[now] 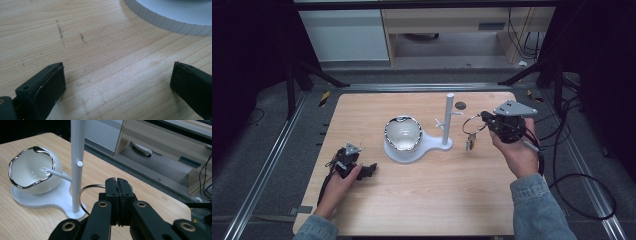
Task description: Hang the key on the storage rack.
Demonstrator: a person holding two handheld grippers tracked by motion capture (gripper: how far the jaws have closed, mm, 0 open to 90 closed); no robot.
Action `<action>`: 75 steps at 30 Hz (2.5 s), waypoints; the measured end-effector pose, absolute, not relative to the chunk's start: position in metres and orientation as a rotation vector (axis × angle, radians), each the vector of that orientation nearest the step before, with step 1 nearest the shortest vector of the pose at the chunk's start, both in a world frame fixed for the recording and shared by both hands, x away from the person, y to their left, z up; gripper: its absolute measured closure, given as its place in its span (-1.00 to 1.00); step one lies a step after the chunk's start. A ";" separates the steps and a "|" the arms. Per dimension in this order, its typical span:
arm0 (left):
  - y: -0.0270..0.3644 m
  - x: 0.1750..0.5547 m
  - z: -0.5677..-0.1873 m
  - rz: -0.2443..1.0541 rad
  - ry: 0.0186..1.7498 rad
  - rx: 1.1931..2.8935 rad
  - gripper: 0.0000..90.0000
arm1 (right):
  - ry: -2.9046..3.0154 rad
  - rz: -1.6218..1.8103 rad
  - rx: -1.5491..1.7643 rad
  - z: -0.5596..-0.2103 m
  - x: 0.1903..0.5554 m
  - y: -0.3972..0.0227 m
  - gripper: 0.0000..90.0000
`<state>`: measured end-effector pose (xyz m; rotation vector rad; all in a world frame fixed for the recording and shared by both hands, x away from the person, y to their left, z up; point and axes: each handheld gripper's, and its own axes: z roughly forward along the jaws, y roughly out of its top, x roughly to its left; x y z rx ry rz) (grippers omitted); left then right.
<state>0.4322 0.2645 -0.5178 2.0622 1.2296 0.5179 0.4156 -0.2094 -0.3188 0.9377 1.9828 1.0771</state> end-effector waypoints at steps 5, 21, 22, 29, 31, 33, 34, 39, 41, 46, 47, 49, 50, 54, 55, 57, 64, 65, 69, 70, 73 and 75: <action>0.264 0.432 -0.518 0.517 1.232 2.060 -1.00 | 1.981 1.080 0.935 -0.317 0.415 -0.209 0.98; 0.264 0.432 -0.518 0.518 1.232 2.061 -1.00 | 1.979 1.087 0.914 -0.309 0.415 -0.205 0.98; 0.264 0.432 -0.518 0.517 1.232 2.060 -1.00 | 1.981 1.086 0.912 -0.308 0.415 -0.203 0.98; 0.264 0.432 -0.518 0.518 1.232 2.061 -1.00 | 1.989 1.085 0.902 -0.308 0.416 -0.200 0.98; 0.264 0.432 -0.518 0.518 1.232 2.061 -1.00 | 1.990 1.084 0.898 -0.307 0.417 -0.198 0.98; 0.264 0.432 -0.518 0.517 1.232 2.061 -1.00 | 1.990 1.083 0.896 -0.306 0.417 -0.197 0.98; 0.264 0.432 -0.518 0.517 1.232 2.061 -1.00 | 1.990 1.082 0.894 -0.306 0.417 -0.197 0.98; 0.264 0.432 -0.518 0.517 1.232 2.060 -1.00 | 1.994 1.083 0.884 -0.304 0.418 -0.193 0.98; 0.264 0.432 -0.518 0.517 1.232 2.061 -1.00 | 1.995 1.082 0.884 -0.304 0.418 -0.193 0.98; 0.264 0.432 -0.518 0.517 1.232 2.061 -1.00 | 1.998 1.085 0.877 -0.303 0.418 -0.190 0.98; 0.264 0.432 -0.518 0.517 1.232 2.061 -1.00 | 1.998 1.085 0.877 -0.303 0.418 -0.190 0.98; 0.264 0.432 -0.518 0.517 1.232 2.061 -1.00 | 1.999 1.085 0.875 -0.303 0.418 -0.190 0.98; 0.264 0.432 -0.518 0.517 1.232 2.061 -1.00 | 1.998 1.088 0.872 -0.302 0.418 -0.189 0.98; 0.264 0.432 -0.518 0.517 1.232 2.061 -1.00 | 1.999 1.088 0.868 -0.301 0.419 -0.187 0.97; 0.264 0.432 -0.518 0.517 1.232 2.061 -1.00 | 1.999 1.088 0.868 -0.301 0.419 -0.187 0.97; 0.264 0.432 -0.518 0.517 1.232 2.061 -1.00 | 1.999 1.089 0.865 -0.300 0.419 -0.186 0.98; 0.264 0.432 -0.518 0.517 1.232 2.060 -1.00 | 2.004 1.087 0.851 -0.296 0.423 -0.180 0.98; 0.264 0.432 -0.518 0.518 1.232 2.061 -1.00 | 2.003 1.089 0.850 -0.295 0.424 -0.180 0.98; 0.264 0.432 -0.518 0.517 1.232 2.061 -1.00 | 2.007 1.090 0.847 -0.295 0.427 -0.176 0.98; 0.264 0.432 -0.518 0.517 1.232 2.061 -1.00 | 2.008 1.088 0.849 -0.295 0.427 -0.176 0.98; 0.264 0.432 -0.518 0.517 1.232 2.060 -1.00 | 2.016 1.085 0.850 -0.297 0.430 -0.174 0.98; 0.264 0.432 -0.518 0.517 1.232 2.060 -1.00 | 2.018 1.087 0.852 -0.298 0.431 -0.173 0.97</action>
